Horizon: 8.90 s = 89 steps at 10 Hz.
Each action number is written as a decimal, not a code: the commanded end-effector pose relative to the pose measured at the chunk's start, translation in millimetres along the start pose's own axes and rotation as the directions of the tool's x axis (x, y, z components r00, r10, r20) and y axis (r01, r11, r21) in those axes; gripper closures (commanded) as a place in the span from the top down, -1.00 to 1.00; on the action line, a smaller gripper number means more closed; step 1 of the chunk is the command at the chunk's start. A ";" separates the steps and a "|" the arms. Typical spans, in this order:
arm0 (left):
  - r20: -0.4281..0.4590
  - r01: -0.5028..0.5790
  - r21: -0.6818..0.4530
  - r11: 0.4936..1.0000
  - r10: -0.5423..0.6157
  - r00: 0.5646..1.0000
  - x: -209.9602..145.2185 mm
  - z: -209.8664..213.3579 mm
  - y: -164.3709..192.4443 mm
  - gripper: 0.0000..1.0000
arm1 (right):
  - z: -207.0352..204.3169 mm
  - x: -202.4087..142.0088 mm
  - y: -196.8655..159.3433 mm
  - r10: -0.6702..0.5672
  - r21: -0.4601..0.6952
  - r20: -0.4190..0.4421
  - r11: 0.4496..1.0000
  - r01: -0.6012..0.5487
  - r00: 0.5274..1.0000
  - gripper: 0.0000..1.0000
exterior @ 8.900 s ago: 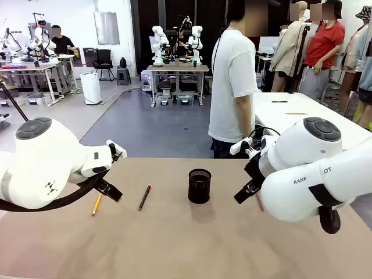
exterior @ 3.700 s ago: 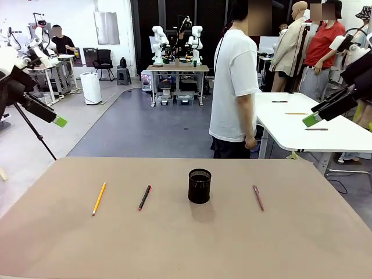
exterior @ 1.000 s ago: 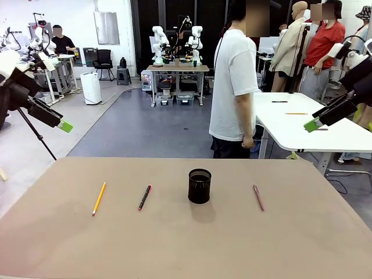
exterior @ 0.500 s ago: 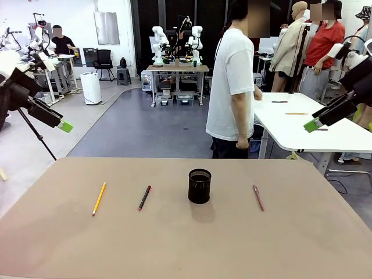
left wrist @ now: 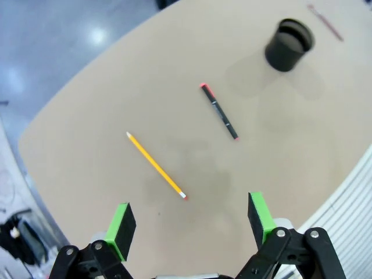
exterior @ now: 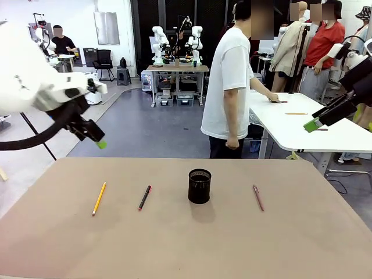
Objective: Place the pens into the pen holder.
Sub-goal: Pick up a writing instrument from the table and place it into the Pen holder.
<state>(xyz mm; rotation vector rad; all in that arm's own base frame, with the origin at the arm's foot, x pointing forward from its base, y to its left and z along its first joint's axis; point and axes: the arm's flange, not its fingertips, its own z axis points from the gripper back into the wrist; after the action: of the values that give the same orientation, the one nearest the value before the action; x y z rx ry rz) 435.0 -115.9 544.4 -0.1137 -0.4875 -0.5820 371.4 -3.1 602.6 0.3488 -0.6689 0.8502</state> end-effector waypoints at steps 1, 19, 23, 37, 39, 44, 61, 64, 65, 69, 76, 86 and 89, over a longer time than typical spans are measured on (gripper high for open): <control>-0.078 -0.121 0.069 0.990 0.126 0.989 29.3 -16.9 -10.1 1.00 | 1.0 0.5 0.6 0.002 0.006 0.010 1.000 -0.002 1.000 1.00; -0.344 -0.238 0.171 0.956 0.285 0.895 63.4 -215.8 -53.0 1.00 | 1.0 0.5 0.6 0.002 0.006 0.010 1.000 -0.002 1.000 1.00; -0.392 -0.274 0.165 0.947 0.318 0.863 81.6 -269.4 -66.6 1.00 | 1.0 0.5 0.6 0.002 0.006 0.010 1.000 -0.002 1.000 1.00; -0.351 -0.288 0.193 0.938 0.340 0.872 79.2 -307.0 -63.1 -0.40 | 1.0 0.5 0.6 0.002 0.006 0.010 1.000 -0.002 1.000 1.00; -0.355 -0.286 0.196 0.938 0.340 0.871 78.1 -306.1 -62.3 -1.00 | 1.0 0.5 0.6 0.002 0.006 0.010 1.000 -0.002 1.000 1.00; -0.366 -0.282 0.213 0.935 0.344 0.864 72.9 -308.9 -64.2 -1.00 | 1.0 0.5 0.6 0.002 0.006 0.010 1.000 -0.002 1.000 1.00; 0.594 0.402 -0.408 0.820 -0.095 0.798 64.6 -134.7 -54.4 -1.00 | 1.0 0.5 0.6 0.002 0.006 0.010 1.000 -0.002 1.000 1.00; 0.710 0.519 -0.325 0.791 -0.158 0.686 71.6 -140.9 -56.1 -1.00 | 1.0 0.5 0.6 0.002 0.006 0.010 1.000 -0.002 1.000 1.00; 0.634 0.477 -0.353 0.805 -0.168 0.755 72.7 -135.3 -52.9 -1.00 | 1.0 0.5 0.6 0.002 0.006 0.010 1.000 -0.002 1.000 1.00; 0.634 0.477 -0.353 0.805 -0.168 0.755 72.7 -135.3 -52.9 -1.00 | 1.0 0.5 0.6 0.002 0.006 0.010 1.000 -0.002 1.000 1.00; 0.814 0.687 -0.412 0.599 -0.098 0.573 96.0 -211.6 -63.6 -1.00 | 1.0 0.5 0.6 0.002 0.006 0.010 1.000 -0.002 1.000 1.00; 0.837 0.757 -0.463 0.461 -0.053 0.544 119.5 -309.7 -78.3 -1.00 | 1.0 0.5 0.6 0.002 0.006 0.010 1.000 -0.002 1.000 1.00; 0.823 0.752 -0.487 0.445 -0.053 0.565 115.2 -312.1 -76.1 0.17 | 1.0 0.5 0.6 0.002 0.006 0.010 1.000 -0.002 1.000 1.00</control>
<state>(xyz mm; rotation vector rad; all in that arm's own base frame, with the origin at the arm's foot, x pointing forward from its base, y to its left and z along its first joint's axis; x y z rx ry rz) 599.0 -312.4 314.8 -1.2089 -1.0409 -1.2975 371.0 -3.3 602.8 0.3471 -0.6682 0.8496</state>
